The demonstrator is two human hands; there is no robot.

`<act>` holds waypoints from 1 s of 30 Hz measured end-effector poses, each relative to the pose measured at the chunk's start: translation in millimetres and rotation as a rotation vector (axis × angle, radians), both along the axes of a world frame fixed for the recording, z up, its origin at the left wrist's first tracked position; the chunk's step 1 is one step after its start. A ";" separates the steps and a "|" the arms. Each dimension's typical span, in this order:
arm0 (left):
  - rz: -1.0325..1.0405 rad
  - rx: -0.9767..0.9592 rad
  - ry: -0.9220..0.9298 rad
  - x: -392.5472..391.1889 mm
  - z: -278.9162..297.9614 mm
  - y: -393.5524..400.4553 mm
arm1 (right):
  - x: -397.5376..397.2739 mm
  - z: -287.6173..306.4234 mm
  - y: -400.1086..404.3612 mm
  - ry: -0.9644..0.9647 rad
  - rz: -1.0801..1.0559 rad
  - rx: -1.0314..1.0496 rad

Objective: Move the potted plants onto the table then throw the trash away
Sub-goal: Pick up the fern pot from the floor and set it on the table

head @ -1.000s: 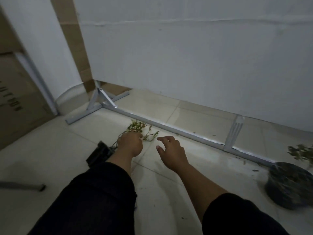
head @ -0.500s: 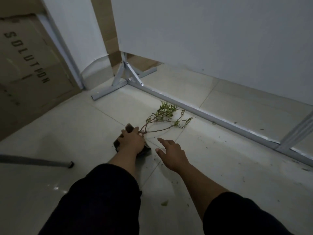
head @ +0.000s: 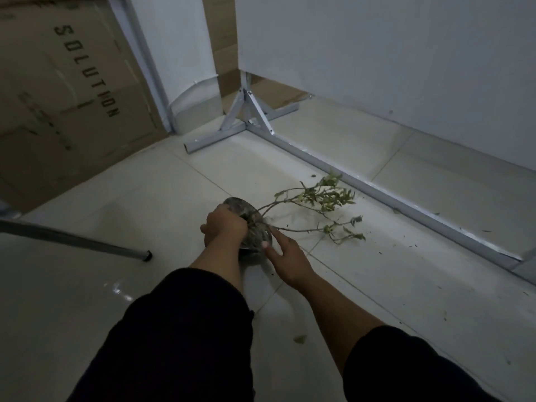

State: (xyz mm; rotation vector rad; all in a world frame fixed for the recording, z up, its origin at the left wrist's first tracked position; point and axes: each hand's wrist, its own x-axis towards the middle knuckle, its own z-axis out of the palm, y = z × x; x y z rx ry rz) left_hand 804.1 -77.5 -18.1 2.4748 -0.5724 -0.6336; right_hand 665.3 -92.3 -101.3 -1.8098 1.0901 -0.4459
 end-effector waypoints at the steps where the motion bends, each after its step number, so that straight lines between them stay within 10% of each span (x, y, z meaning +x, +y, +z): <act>1: -0.018 -0.014 0.014 -1.0 0.8 -0.6 | -0.4 2.4 -0.6 -0.028 -0.017 0.006; 14: -0.076 -0.111 0.667 -108.5 30.8 -22.4 | -116.0 25.4 -15.1 -0.037 -0.313 -0.095; 30: -1.051 0.616 0.429 -317.6 19.8 -47.4 | -346.7 42.3 18.0 0.068 -0.573 -0.190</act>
